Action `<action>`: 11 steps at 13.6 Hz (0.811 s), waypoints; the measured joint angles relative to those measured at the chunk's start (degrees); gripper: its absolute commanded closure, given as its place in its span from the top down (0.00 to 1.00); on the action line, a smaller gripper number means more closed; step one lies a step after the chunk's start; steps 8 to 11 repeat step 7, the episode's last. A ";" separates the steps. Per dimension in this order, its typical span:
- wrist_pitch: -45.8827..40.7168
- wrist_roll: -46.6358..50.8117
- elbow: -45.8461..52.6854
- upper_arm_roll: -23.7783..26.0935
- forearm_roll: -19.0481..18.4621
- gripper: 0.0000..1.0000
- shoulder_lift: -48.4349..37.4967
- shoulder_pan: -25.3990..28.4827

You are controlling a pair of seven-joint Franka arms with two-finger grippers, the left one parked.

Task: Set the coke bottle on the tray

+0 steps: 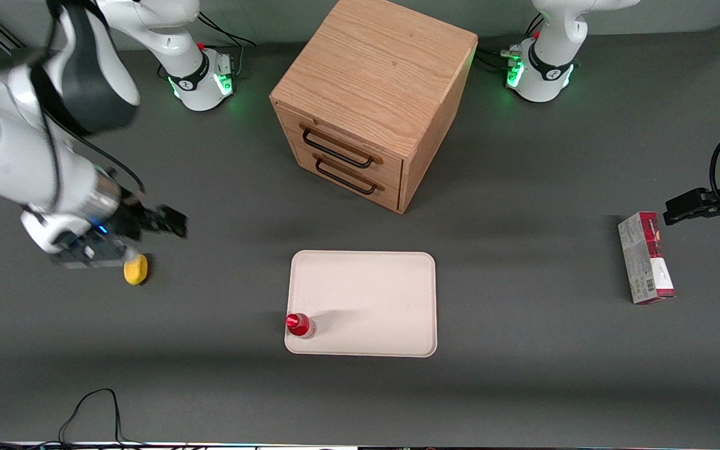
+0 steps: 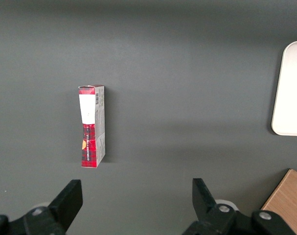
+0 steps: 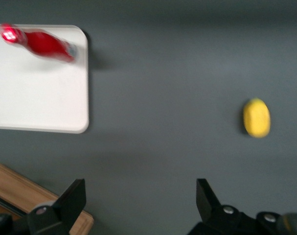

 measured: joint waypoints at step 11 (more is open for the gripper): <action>-6.29 -0.95 -16.12 -4.22 0.32 1.00 -23.68 0.85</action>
